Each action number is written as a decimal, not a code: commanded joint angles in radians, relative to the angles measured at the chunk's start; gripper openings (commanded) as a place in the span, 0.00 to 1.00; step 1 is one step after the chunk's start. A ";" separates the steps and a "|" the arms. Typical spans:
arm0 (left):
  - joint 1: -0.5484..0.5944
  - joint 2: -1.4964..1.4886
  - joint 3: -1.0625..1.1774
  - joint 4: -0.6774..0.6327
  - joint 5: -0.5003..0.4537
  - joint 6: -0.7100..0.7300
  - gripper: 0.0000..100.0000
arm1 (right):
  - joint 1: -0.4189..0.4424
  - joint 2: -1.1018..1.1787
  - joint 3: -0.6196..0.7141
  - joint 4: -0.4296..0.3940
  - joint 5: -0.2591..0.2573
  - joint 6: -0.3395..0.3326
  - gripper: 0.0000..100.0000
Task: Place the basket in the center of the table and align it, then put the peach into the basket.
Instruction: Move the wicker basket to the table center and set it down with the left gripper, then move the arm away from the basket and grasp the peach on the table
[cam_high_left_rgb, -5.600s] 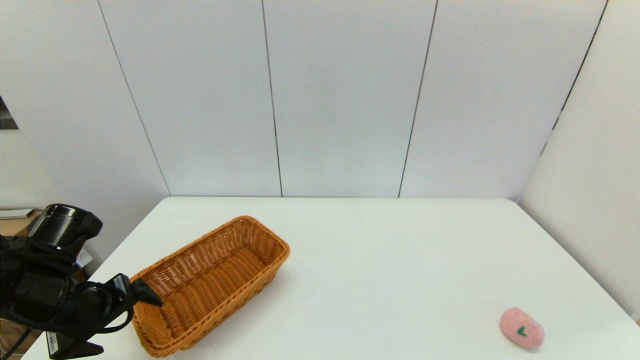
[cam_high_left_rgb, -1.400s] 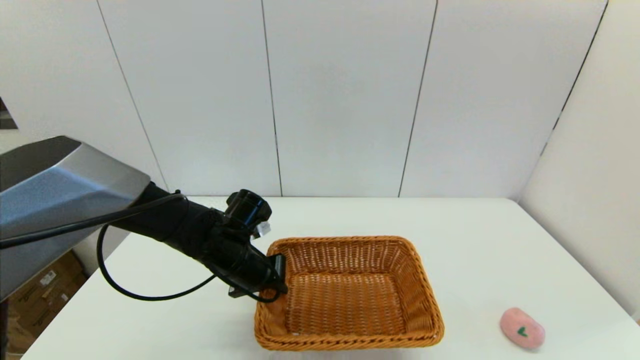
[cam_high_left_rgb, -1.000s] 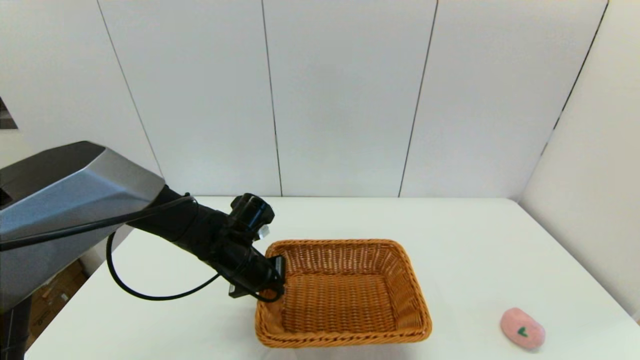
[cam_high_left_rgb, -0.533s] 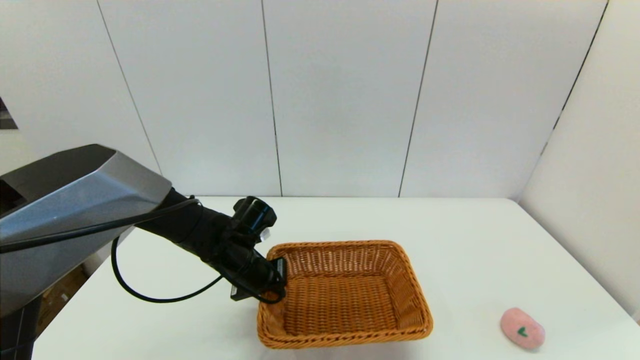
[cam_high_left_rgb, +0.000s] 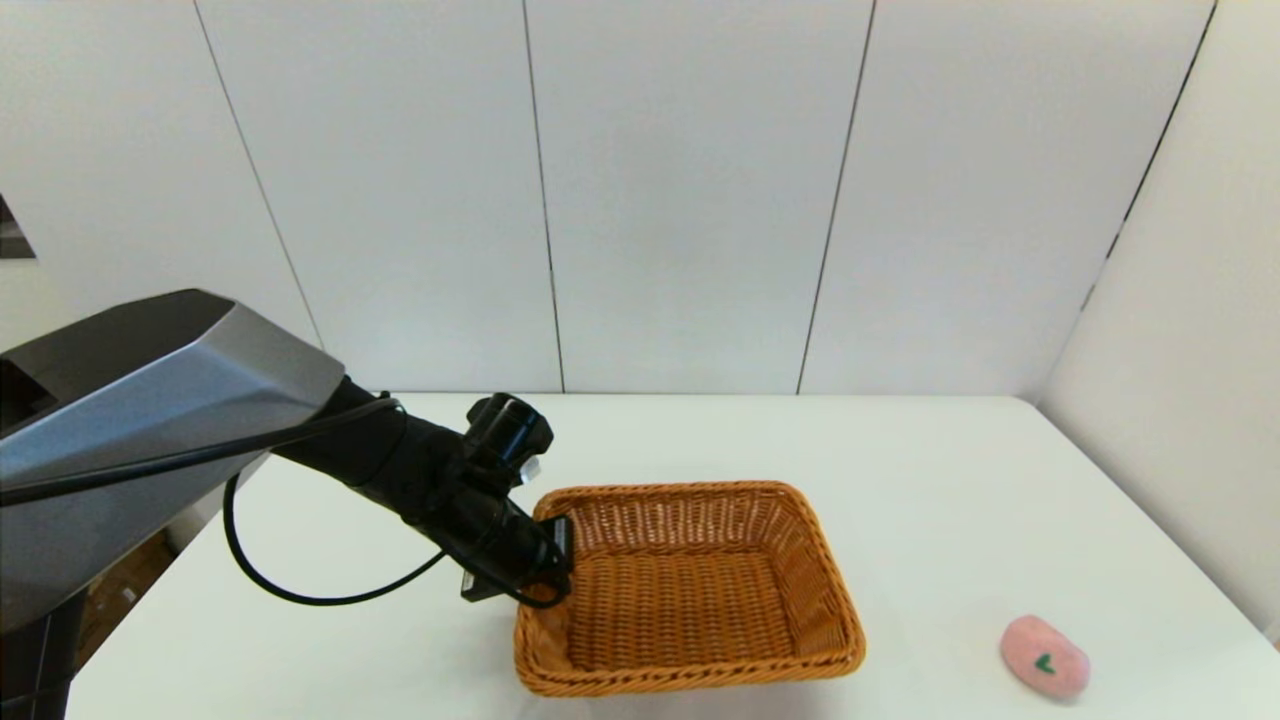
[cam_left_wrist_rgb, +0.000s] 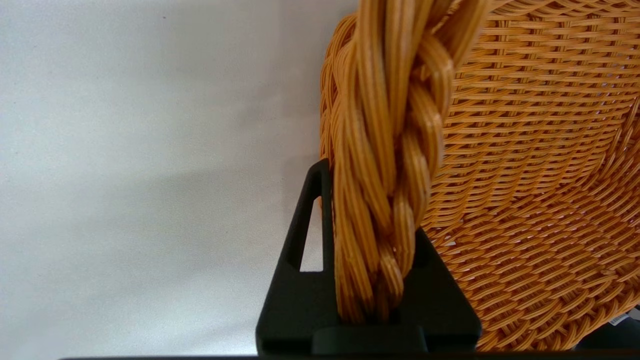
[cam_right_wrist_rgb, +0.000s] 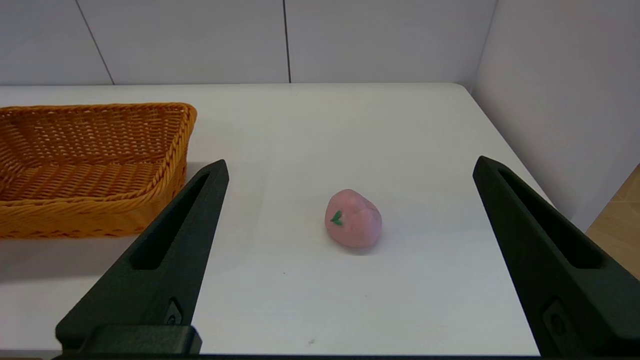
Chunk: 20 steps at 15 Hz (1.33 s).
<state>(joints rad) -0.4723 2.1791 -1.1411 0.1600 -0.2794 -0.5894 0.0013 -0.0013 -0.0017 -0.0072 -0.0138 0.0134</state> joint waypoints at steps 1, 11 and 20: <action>0.000 0.005 0.001 0.001 0.026 -0.004 1.00 | 0.000 0.001 0.000 0.000 0.000 0.000 1.00; 0.003 -0.197 0.003 0.004 0.052 -0.004 1.00 | 0.000 0.001 0.000 0.000 0.000 -0.001 1.00; -0.006 -0.688 0.038 0.196 0.186 0.080 1.00 | 0.000 0.001 0.000 0.001 0.000 -0.001 1.00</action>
<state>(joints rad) -0.4719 1.6987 -1.1270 0.3313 -0.1602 -0.5619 0.0013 -0.0013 -0.0017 -0.0066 -0.0138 0.0123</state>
